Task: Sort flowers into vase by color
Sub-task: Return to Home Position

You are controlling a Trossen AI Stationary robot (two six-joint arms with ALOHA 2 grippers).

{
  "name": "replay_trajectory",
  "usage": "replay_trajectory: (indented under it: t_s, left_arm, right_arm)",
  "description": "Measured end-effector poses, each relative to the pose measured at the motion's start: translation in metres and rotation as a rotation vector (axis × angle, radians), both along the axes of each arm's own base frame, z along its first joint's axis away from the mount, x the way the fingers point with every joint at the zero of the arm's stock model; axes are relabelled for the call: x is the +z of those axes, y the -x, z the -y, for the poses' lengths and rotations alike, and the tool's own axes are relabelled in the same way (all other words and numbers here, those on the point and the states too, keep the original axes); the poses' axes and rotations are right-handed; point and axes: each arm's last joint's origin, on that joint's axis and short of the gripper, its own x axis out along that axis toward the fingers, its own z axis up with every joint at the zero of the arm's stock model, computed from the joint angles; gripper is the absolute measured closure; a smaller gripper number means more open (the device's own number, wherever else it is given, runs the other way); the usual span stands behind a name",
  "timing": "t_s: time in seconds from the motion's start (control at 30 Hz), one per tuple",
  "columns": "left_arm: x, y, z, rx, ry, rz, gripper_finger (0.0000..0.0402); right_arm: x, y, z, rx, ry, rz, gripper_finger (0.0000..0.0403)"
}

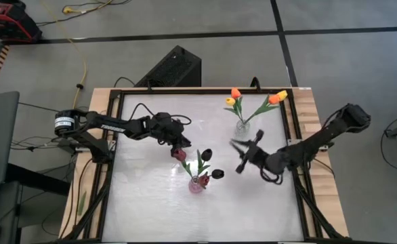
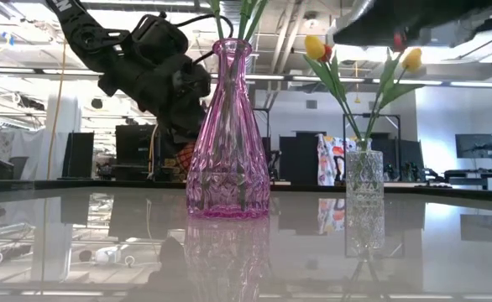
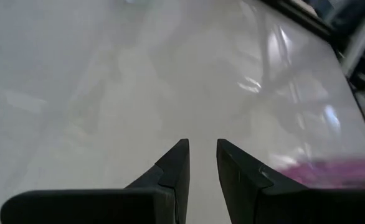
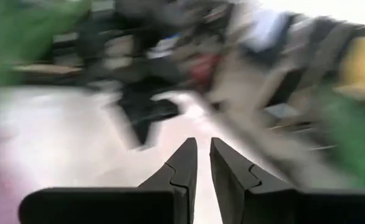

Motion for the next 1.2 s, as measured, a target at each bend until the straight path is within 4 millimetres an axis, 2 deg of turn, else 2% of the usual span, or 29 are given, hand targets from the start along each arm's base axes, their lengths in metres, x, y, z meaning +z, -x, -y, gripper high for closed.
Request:
replay_trajectory:
  t_s: [0.1,0.2,0.43,0.67,0.77,1.0,1.1,1.2]
  left_arm:
    - [0.007,0.006,0.002,-0.043,-0.007,-0.009,0.0334]
    - [0.023,0.017,0.003,-0.033,-0.079,-0.001,0.0334]
    - [0.071,0.045,0.016,-0.027,-0.279,0.121,0.0334]
    - [0.103,0.077,0.031,-0.015,-0.369,0.218,0.0334]
    - [0.104,0.091,0.036,-0.013,-0.381,0.270,0.0334]
    - [0.075,0.120,0.042,0.029,-0.331,0.285,0.0334]
    - [0.065,0.130,0.043,0.062,-0.319,0.317,0.0334]
    - [0.061,0.138,0.044,0.093,-0.311,0.344,0.0334]
  right_arm:
    - [0.012,-0.006,-0.004,0.181,-0.172,-0.098,0.0331]
    - [0.018,-0.009,-0.005,0.272,-0.298,-0.223,0.0332]
    - [0.022,-0.010,0.000,0.353,-0.354,-0.308,0.0332]
    - [0.037,-0.010,0.028,0.383,-0.368,-0.265,0.0333]
    - [0.044,-0.005,0.041,0.375,-0.330,-0.252,0.0333]
    - [0.062,0.012,0.073,0.377,-0.338,-0.207,0.0333]
    - [0.062,0.019,0.086,0.374,-0.354,-0.198,0.0335]
    - [0.054,0.026,0.099,0.351,-0.377,-0.189,0.0346]
